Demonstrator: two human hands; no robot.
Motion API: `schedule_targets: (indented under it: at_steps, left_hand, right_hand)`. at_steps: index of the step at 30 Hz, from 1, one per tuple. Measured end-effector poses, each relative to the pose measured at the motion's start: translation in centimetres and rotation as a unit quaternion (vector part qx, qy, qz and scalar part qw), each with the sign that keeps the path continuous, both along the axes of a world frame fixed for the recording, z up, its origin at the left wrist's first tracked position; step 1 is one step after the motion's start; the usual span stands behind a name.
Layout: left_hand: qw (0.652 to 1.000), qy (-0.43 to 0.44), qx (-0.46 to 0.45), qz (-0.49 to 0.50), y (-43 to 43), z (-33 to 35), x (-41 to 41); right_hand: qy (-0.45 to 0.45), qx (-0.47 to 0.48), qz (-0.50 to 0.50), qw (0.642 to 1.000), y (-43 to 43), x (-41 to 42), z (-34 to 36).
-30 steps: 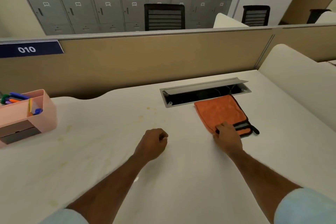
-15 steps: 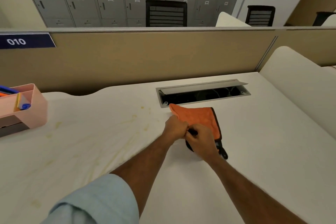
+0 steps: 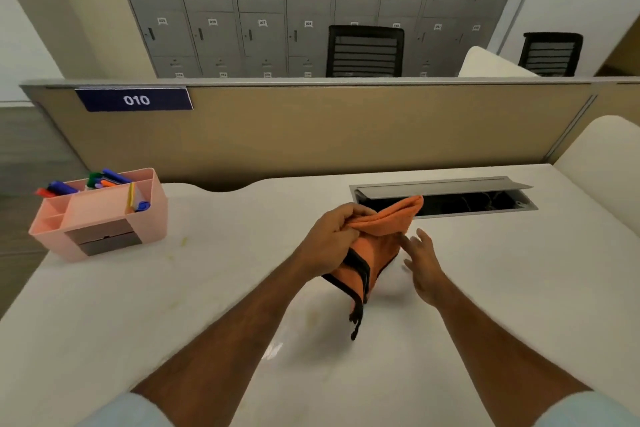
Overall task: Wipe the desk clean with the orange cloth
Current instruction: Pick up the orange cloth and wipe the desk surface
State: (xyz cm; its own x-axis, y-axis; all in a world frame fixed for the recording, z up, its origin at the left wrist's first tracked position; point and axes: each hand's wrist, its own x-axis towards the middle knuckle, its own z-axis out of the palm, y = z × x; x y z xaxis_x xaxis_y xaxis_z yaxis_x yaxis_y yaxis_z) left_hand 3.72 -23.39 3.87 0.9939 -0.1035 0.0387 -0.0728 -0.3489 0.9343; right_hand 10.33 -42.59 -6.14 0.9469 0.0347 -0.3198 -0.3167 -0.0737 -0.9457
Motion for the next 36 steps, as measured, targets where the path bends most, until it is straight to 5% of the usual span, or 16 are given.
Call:
schedule_targets:
  at_steps: [4,7,12,17,21,26,30,36]
  left_hand:
    - [0.996,0.029,-0.073,0.030,5.1,0.4,-1.6]
    - [0.988,0.067,-0.109,0.090,8.9,-1.1,-2.6]
    - [0.973,0.157,-0.002,0.171,13.4,-5.7,-4.0]
    - [0.966,0.151,0.087,0.190,13.1,-9.4,-4.6]
    - [0.968,0.113,0.152,0.161,12.3,-10.1,-4.6]
    - [0.964,0.102,0.196,0.145,14.6,-11.6,-5.5]
    - [0.962,0.036,0.178,0.203,19.4,-12.3,-8.6]
    - [0.926,0.046,0.232,0.293,25.6,-12.4,-16.9]
  right_hand:
    - [-0.004,0.086,0.176,0.981,2.7,-0.3,0.5]
    - [-0.001,0.072,0.164,0.984,5.5,-0.5,1.0]
    - [-0.078,-0.181,0.146,0.969,8.3,-0.3,1.4]
    - [-0.158,-0.402,0.118,0.894,10.1,-1.0,0.3]
    - [-0.208,-0.545,0.148,0.798,14.5,-5.6,-1.9]
    - [-0.136,-0.571,0.205,0.783,18.4,-9.6,-5.7]
    - [-0.142,-0.591,0.186,0.772,18.6,-6.0,-6.1]
    - [-0.141,-0.586,0.168,0.780,19.1,0.8,-5.4]
